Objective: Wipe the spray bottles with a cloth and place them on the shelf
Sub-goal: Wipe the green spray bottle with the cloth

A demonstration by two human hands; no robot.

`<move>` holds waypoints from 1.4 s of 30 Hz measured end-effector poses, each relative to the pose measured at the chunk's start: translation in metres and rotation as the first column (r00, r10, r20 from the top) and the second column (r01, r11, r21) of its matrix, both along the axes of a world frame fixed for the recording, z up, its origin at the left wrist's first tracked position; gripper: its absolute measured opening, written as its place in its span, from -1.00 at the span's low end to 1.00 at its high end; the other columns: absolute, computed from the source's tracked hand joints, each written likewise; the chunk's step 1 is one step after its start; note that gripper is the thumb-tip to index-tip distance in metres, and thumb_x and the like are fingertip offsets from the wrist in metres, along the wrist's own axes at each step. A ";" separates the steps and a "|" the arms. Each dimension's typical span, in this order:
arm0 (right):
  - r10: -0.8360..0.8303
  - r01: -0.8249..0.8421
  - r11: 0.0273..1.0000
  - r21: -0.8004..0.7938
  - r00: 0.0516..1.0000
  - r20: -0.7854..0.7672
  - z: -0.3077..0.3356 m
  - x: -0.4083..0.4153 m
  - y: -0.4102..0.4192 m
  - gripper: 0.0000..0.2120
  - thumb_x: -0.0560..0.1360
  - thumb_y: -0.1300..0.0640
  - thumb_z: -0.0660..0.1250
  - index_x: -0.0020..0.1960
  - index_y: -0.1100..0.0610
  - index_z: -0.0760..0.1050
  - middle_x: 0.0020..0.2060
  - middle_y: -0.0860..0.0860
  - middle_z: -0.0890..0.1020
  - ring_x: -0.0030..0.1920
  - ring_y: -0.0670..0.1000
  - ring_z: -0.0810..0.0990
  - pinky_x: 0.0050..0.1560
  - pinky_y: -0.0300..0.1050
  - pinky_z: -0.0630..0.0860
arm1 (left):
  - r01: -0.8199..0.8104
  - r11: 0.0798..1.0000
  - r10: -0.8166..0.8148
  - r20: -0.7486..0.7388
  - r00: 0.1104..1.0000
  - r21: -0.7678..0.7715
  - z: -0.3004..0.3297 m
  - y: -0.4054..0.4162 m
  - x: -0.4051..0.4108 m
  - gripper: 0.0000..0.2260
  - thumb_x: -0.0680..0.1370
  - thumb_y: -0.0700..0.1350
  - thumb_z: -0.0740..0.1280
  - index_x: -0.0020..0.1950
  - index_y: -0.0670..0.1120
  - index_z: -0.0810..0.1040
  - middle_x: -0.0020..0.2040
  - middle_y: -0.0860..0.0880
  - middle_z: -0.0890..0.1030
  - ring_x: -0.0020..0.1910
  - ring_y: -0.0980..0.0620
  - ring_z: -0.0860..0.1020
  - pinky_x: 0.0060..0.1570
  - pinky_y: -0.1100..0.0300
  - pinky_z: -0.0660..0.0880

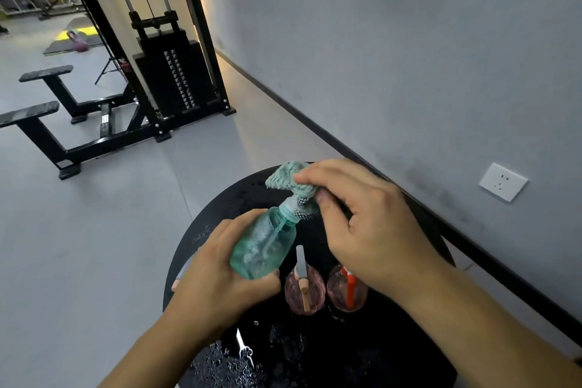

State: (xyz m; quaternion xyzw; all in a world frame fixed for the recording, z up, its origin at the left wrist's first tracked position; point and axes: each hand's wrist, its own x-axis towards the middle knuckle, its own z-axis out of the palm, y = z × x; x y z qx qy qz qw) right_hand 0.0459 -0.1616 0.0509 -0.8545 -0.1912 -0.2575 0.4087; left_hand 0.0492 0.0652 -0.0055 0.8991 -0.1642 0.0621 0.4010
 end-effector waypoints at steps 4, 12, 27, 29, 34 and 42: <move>-0.101 0.103 0.995 0.016 0.991 -0.083 -0.005 0.010 -0.014 -0.66 0.62 0.33 0.28 0.27 0.02 0.63 0.13 -0.20 0.61 0.15 -0.23 0.58 0.18 -0.43 0.47 | 0.005 0.999 -0.006 0.009 1.000 0.038 -0.001 0.004 0.001 -0.27 0.22 0.23 0.49 0.38 0.51 0.39 0.22 0.32 0.55 0.16 0.28 0.58 0.06 0.08 0.62; -0.018 0.017 1.000 -0.025 0.999 -0.037 -0.002 0.003 -0.012 -0.67 0.60 0.34 0.31 0.24 0.03 0.65 0.13 -0.18 0.62 0.18 -0.20 0.59 0.20 -0.43 0.45 | 0.020 0.999 -0.021 0.038 0.999 0.036 -0.003 -0.002 0.002 -0.31 0.25 0.23 0.51 0.32 0.59 0.37 0.21 0.34 0.54 0.18 0.32 0.56 0.08 0.26 0.53; -0.160 0.163 0.986 0.039 0.984 -0.074 -0.012 0.013 -0.021 -0.68 0.60 0.33 0.30 0.25 0.04 0.65 0.11 -0.19 0.62 0.15 -0.26 0.57 0.17 -0.52 0.39 | -0.016 0.998 0.013 0.046 0.999 0.064 0.001 -0.001 0.000 -0.32 0.24 0.19 0.47 0.32 0.55 0.40 0.23 0.34 0.54 0.22 0.32 0.54 0.06 0.34 0.46; -0.159 0.162 0.986 0.035 0.985 -0.073 -0.012 0.012 -0.021 -0.68 0.60 0.32 0.31 0.25 0.04 0.64 0.11 -0.19 0.62 0.16 -0.27 0.57 0.17 -0.52 0.38 | -0.012 0.998 0.010 0.037 0.999 0.055 0.002 -0.001 0.000 -0.32 0.24 0.18 0.47 0.32 0.55 0.40 0.22 0.33 0.55 0.21 0.31 0.55 0.06 0.33 0.47; -0.041 0.041 0.999 -0.008 0.999 -0.028 -0.010 0.004 -0.012 -0.69 0.60 0.33 0.33 0.25 0.05 0.64 0.15 -0.16 0.62 0.21 -0.20 0.58 0.22 -0.44 0.43 | -0.018 0.998 0.018 -0.010 1.000 0.061 0.003 -0.001 -0.003 -0.30 0.25 0.21 0.49 0.34 0.57 0.36 0.24 0.33 0.53 0.20 0.30 0.55 0.10 0.22 0.54; -0.262 0.284 0.953 0.104 0.947 -0.186 -0.020 0.018 -0.033 -0.70 0.61 0.29 0.32 0.22 -0.02 0.65 0.07 -0.22 0.62 0.07 -0.36 0.55 0.00 -0.60 0.39 | -0.060 0.998 0.057 -0.096 0.994 -0.019 0.010 -0.001 -0.006 -0.34 0.30 0.04 0.59 0.33 0.45 0.48 0.18 0.27 0.64 0.10 0.24 0.65 0.06 0.22 0.58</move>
